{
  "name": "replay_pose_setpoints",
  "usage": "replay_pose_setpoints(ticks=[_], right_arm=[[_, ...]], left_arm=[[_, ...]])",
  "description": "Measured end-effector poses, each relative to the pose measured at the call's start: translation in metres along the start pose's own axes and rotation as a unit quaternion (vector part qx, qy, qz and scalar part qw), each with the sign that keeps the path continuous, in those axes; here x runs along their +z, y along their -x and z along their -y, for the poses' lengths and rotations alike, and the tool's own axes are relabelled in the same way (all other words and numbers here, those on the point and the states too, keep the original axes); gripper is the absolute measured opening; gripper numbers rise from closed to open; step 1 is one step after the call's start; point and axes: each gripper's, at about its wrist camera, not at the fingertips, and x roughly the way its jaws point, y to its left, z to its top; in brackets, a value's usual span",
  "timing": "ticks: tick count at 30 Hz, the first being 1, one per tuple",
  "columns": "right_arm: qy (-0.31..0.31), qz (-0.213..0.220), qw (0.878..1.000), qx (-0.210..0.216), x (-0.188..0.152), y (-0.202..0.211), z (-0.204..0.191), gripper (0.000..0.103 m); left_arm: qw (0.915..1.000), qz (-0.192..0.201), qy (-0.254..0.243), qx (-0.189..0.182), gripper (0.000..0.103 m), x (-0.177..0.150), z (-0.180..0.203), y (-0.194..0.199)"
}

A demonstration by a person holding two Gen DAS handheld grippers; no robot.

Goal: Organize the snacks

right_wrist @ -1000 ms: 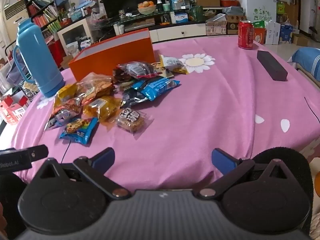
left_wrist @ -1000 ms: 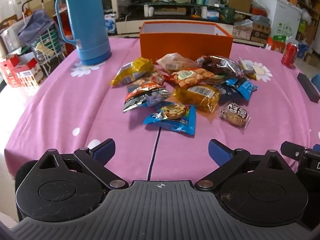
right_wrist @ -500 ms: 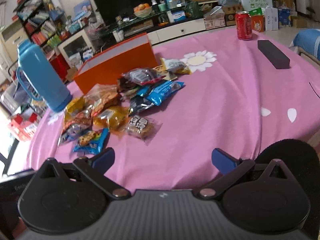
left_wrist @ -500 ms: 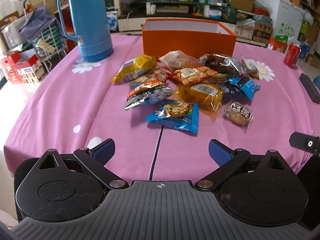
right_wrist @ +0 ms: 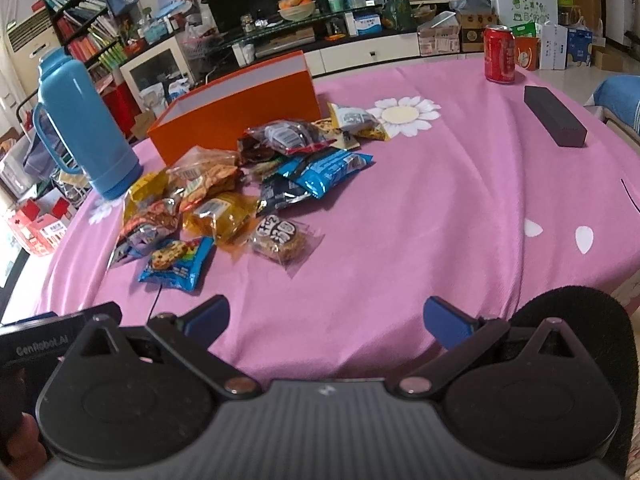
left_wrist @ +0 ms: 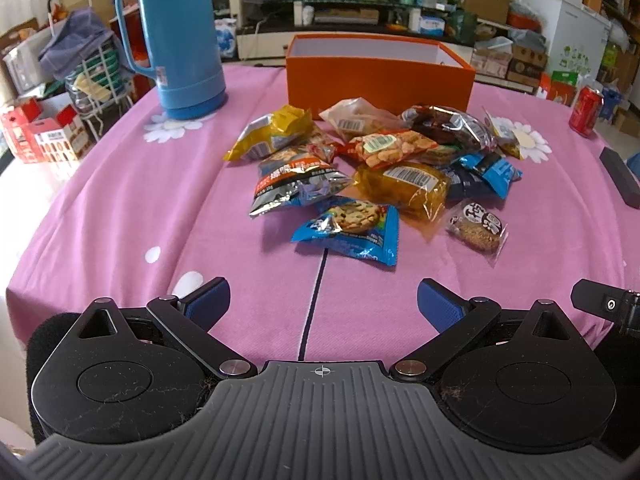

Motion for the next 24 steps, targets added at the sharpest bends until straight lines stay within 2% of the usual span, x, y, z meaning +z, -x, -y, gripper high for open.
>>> replay_pose_setpoints(ticks=[24], right_arm=[[0.002, -0.010, 1.000, 0.002, -0.0025, -0.0059, -0.0032, 0.102]], left_arm=[[0.9999, -0.010, 0.007, 0.001, 0.084, 0.0002, -0.0044, -0.0080]])
